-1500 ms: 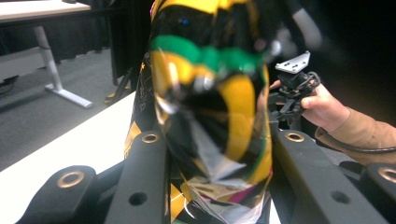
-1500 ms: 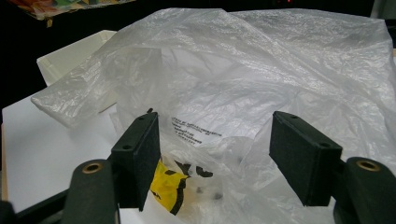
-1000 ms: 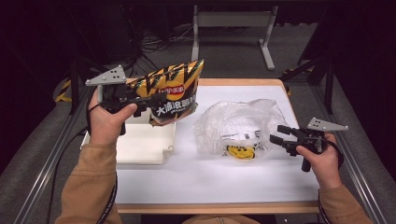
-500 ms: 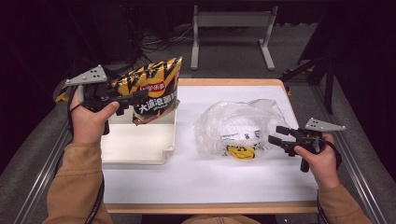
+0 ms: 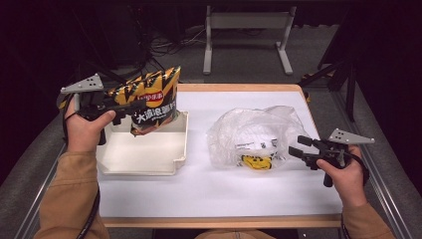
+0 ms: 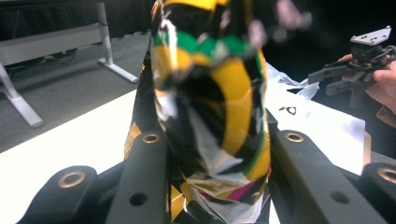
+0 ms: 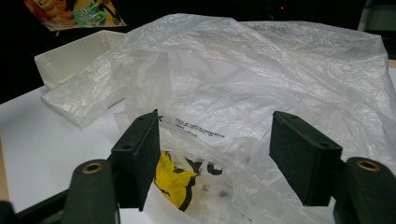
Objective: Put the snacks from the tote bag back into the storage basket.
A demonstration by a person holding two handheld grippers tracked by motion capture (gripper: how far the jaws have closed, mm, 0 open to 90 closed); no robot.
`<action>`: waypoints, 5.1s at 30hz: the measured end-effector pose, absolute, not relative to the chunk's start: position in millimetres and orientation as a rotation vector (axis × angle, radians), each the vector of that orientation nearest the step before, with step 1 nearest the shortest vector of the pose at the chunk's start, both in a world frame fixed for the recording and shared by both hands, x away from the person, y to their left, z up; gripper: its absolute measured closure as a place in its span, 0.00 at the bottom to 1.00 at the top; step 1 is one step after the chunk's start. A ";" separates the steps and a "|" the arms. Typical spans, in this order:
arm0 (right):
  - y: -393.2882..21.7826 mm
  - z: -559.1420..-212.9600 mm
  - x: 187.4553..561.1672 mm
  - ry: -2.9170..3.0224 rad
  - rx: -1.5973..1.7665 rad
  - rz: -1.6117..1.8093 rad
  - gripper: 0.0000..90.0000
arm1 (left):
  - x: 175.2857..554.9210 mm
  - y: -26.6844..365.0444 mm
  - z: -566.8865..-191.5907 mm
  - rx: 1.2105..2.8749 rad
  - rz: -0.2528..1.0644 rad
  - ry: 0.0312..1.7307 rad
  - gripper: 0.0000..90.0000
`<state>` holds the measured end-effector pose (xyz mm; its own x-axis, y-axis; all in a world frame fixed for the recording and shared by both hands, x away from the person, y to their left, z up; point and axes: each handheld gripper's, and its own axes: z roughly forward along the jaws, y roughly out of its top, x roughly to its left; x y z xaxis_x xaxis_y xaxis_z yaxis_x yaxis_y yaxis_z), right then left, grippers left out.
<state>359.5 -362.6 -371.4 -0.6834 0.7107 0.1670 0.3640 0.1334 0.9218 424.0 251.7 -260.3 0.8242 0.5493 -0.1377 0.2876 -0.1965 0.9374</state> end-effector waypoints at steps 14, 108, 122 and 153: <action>-361.6 -364.2 341.1 2.052 1.077 1.540 0.38 | 441.1 265.6 -280.1 1.822 0.202 0.584 0.76; -344.1 -375.1 335.3 2.097 1.092 1.511 0.35 | 487.6 267.1 -361.4 1.840 0.627 0.951 0.11; -339.2 -375.5 339.6 2.116 1.076 1.522 0.35 | 439.2 272.4 -355.7 1.788 0.670 0.917 0.09; -335.2 -377.6 344.9 2.139 1.068 1.541 0.35 | 415.5 259.6 -422.7 2.027 0.313 0.833 1.00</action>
